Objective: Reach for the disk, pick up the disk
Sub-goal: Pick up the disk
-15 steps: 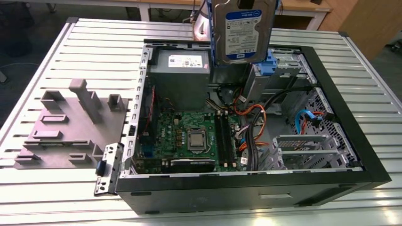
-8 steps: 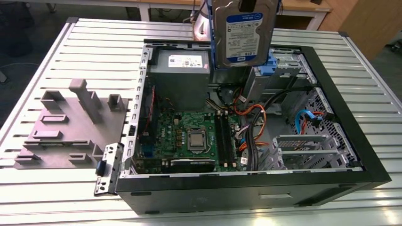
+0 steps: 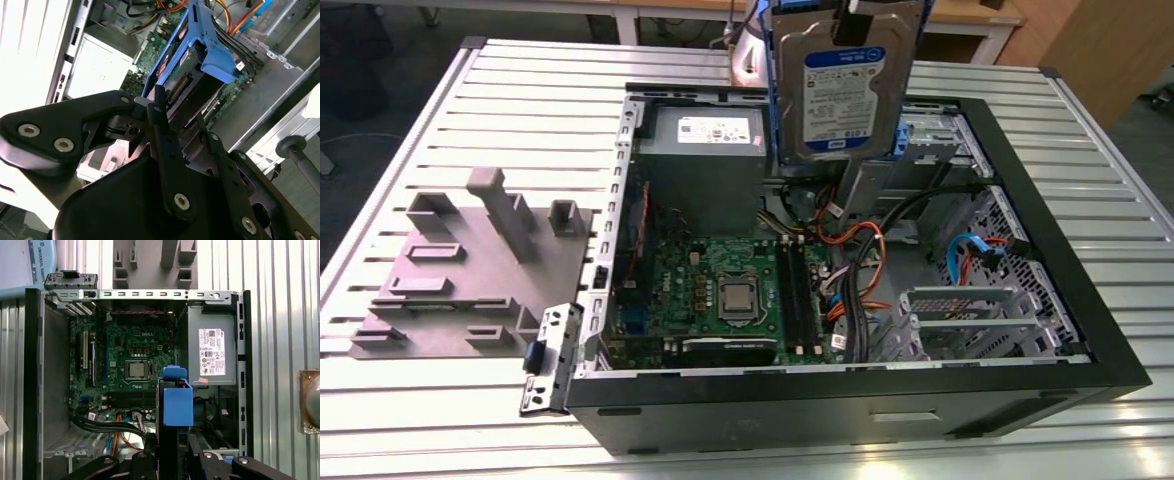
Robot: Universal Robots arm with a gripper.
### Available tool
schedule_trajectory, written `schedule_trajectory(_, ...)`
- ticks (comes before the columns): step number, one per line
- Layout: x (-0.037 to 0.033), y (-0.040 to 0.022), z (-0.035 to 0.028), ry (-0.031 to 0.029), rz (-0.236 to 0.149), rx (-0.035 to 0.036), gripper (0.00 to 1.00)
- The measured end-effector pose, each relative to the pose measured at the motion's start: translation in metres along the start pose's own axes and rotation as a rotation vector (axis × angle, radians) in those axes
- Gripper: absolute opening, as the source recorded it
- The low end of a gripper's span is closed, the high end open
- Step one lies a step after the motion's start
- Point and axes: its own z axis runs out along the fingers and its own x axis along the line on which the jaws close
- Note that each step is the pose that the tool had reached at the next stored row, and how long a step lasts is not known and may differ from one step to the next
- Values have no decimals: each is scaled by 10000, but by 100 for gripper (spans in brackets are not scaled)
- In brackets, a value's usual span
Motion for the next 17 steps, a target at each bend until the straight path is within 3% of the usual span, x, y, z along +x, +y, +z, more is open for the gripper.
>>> schedule_trajectory(7,211,-5,15,-4,41,3,35)
schedule_trajectory(17,213,-6,16,-2,42,2,35)
